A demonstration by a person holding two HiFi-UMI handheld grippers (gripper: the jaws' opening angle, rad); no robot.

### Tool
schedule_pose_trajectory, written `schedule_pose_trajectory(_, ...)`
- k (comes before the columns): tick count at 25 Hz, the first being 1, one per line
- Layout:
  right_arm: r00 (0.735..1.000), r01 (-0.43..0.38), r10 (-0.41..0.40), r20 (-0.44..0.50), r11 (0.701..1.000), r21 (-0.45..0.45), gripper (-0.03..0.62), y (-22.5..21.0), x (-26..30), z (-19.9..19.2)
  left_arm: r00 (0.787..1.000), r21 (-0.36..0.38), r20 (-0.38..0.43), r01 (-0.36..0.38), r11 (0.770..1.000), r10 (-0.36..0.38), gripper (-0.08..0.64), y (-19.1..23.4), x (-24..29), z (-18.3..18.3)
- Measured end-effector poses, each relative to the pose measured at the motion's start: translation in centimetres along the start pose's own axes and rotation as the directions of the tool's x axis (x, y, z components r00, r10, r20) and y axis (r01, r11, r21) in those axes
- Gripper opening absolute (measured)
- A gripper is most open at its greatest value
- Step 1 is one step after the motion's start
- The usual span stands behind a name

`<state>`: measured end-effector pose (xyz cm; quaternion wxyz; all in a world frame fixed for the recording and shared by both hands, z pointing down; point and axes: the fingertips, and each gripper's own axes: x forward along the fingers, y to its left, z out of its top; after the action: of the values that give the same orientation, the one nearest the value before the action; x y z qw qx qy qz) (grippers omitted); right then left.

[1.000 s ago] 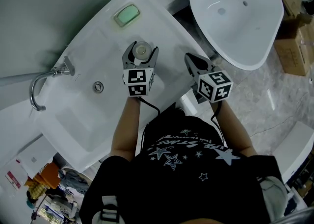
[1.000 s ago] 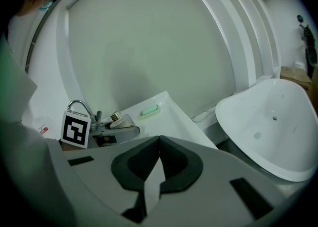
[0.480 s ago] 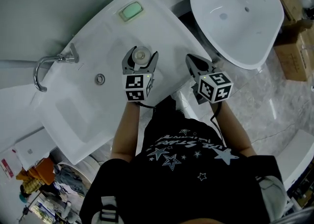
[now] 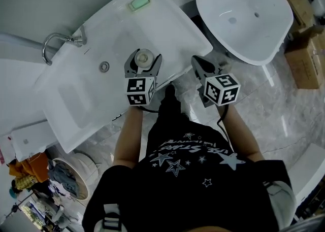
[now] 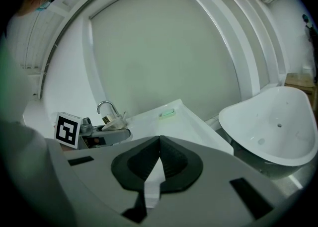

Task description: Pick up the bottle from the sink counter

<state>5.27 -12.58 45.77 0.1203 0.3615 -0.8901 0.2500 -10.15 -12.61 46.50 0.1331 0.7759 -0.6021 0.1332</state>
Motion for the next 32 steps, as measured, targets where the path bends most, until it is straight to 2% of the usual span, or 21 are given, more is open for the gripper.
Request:
schedule_pose_trajectory(8,0.998,-0.057,0.057,0.013,0.998,-0.034,0.006,3.0,-5.6,-2.5,0.999,-0.019,0.032,-0.036,0.999,0.036,0.345,-4.1,-7.2,-1.1)
schedule_pose_trajectory(16,0.995,-0.093,0.093,0.021,0.995,-0.022,0.006,4.9,-9.6,-4.6,0.997,-0.028,0.052,-0.052,0.998,0.053,0.345,-7.7,-12.6,-1.6)
schedule_pose_trajectory(26,0.993,-0.119,0.120,0.022,0.992,-0.031,0.006,7.0,-11.3,-5.8,0.996,-0.034,0.071,-0.054,0.998,0.056,0.345,-9.2,-16.2,-2.1)
schedule_pose_trajectory(32,0.994,-0.106,0.107,0.034,0.994,-0.028,0.006,9.0,-12.2,-6.4,0.996,-0.055,0.080,-0.039,0.998,0.043,0.345,-9.3,-18.9,-2.9)
